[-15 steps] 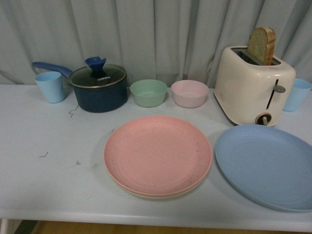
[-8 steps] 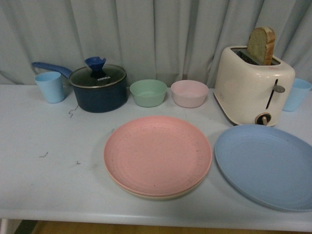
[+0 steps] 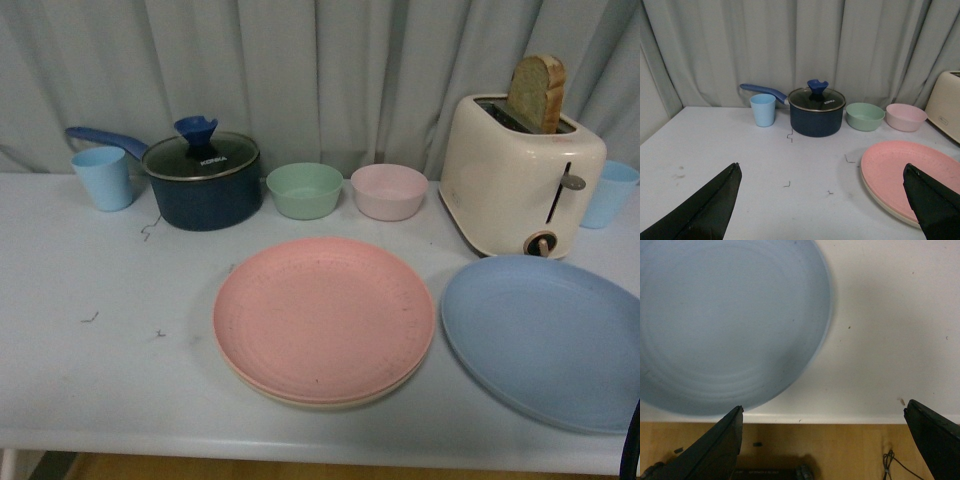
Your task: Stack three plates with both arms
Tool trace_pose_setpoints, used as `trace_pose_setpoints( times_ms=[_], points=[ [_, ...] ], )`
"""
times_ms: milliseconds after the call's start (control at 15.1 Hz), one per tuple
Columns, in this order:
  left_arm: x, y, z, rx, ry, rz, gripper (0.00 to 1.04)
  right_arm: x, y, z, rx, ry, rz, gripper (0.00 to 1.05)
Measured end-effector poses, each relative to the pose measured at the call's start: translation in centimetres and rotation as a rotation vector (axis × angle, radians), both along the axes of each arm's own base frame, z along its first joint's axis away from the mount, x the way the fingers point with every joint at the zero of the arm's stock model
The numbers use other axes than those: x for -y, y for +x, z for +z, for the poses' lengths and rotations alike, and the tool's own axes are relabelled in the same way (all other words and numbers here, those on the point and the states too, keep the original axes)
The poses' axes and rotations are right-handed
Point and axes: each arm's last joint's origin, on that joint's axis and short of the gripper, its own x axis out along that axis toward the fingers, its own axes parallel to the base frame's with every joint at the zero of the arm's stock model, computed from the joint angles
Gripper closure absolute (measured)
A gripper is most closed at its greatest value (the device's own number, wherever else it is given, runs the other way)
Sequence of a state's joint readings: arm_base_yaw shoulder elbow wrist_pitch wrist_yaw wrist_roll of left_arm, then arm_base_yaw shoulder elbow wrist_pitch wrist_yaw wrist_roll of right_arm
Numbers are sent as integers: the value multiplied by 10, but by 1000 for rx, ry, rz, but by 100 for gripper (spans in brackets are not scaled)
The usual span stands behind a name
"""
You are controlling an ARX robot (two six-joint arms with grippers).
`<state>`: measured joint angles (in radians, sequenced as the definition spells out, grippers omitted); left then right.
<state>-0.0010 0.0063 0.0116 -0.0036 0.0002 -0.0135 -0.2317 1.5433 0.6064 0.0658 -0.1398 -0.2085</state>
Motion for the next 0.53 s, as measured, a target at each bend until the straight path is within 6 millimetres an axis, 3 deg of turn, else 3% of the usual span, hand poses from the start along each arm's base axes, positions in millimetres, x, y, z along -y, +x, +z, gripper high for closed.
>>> trace_pose_setpoints(
  times_ms=[332,531],
  points=[
    [0,0,0,0,0,0,7,21,53,-34,-51,19,-62,6],
    [0,0,0,0,0,0,7,26,78,-44,-50,12,-76,6]
  ],
)
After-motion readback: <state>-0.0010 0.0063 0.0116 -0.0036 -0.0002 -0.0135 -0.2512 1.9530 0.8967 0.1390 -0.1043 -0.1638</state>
